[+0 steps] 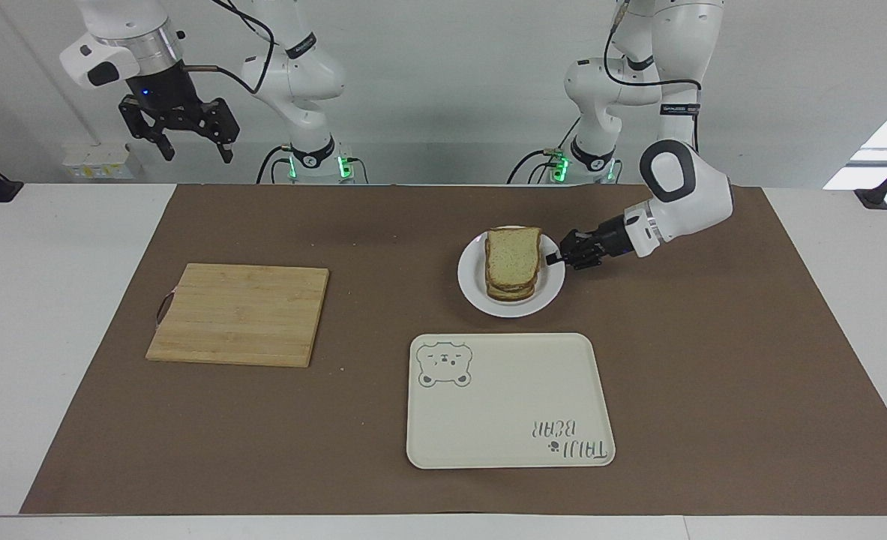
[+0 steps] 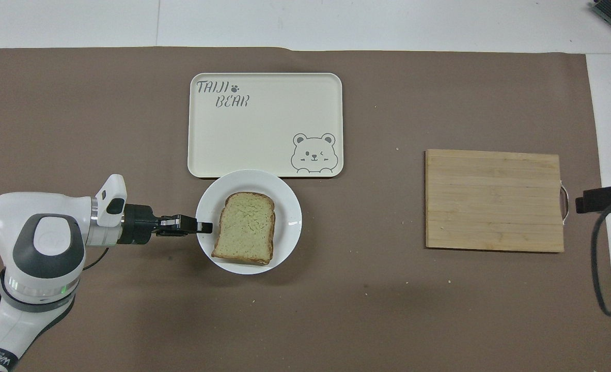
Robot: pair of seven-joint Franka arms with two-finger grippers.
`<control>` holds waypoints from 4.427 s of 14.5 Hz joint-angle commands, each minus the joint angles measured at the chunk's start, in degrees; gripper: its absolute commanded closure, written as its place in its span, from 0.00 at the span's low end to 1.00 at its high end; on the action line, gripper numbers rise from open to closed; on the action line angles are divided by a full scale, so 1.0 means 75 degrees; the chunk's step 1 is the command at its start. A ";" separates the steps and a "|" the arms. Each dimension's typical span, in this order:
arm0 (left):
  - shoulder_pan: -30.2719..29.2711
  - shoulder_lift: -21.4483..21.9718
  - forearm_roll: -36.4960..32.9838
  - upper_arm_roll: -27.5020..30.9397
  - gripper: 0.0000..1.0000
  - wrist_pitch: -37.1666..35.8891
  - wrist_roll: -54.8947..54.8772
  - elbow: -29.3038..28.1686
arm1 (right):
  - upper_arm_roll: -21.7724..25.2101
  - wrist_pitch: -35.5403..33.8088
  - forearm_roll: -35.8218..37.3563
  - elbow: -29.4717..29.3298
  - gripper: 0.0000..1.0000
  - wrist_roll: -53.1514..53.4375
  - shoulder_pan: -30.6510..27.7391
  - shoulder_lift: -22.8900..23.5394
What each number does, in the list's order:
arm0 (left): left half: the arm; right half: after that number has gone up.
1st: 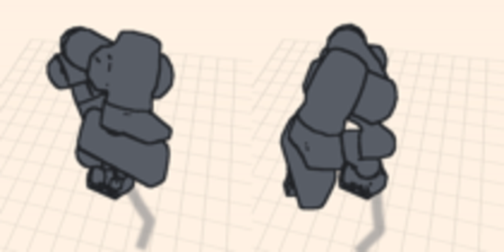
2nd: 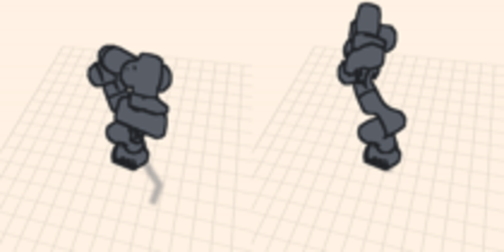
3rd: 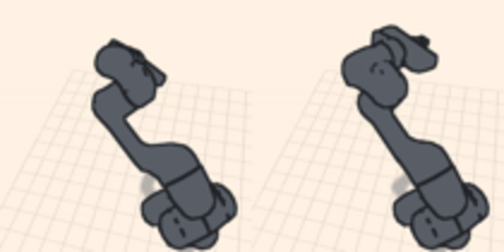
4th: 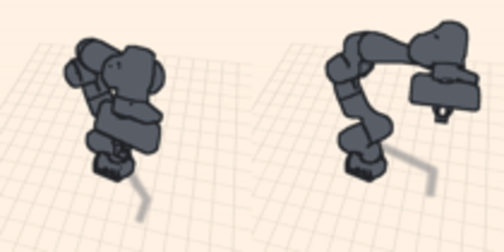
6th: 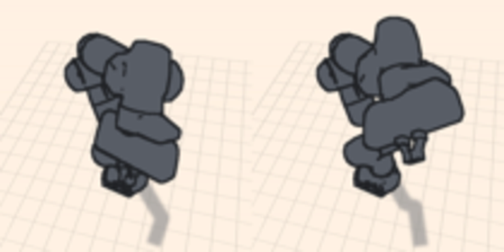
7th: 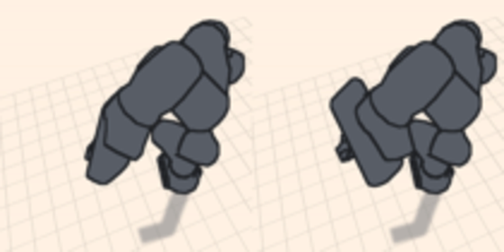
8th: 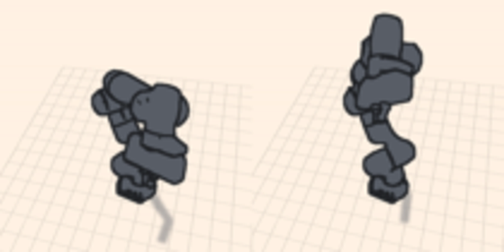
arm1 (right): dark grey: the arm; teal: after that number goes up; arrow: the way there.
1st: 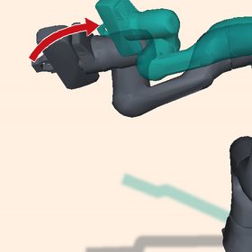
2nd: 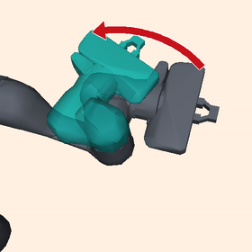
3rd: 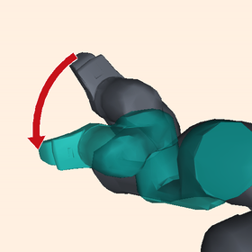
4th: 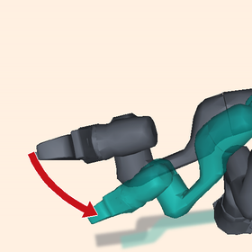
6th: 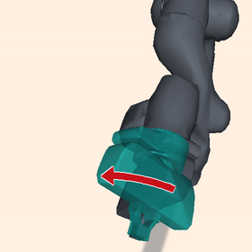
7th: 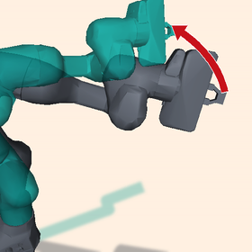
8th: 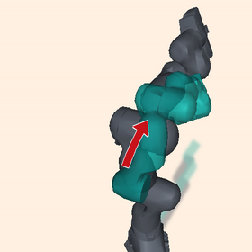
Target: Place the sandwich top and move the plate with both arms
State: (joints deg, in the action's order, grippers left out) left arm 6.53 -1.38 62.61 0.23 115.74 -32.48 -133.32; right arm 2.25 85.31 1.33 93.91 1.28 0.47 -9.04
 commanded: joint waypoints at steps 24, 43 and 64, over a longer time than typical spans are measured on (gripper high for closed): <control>-0.0203 -0.4445 -0.0226 -0.0699 1.00 0.1115 0.0768 0.5366 | 0.0086 0.0156 -0.0142 -0.0064 0.00 0.0005 -0.0168 0.0093; -0.0484 -0.2338 -0.5624 -0.0137 0.00 0.0051 0.3006 0.5191 | 0.0098 0.0156 -0.0084 -0.0053 0.00 0.0005 -0.0332 0.0081; -0.0461 0.0360 -0.8653 -0.0113 0.00 -0.4241 0.4495 0.6116 | 0.0156 -0.0031 -0.0166 -0.0486 0.00 -0.0065 -0.0590 0.0269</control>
State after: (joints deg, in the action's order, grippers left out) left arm 3.20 1.41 -1.11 -0.25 85.13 0.54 -88.02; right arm 3.57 86.01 1.23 91.19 1.32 -2.85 -7.44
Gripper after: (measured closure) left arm 0.000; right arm 0.000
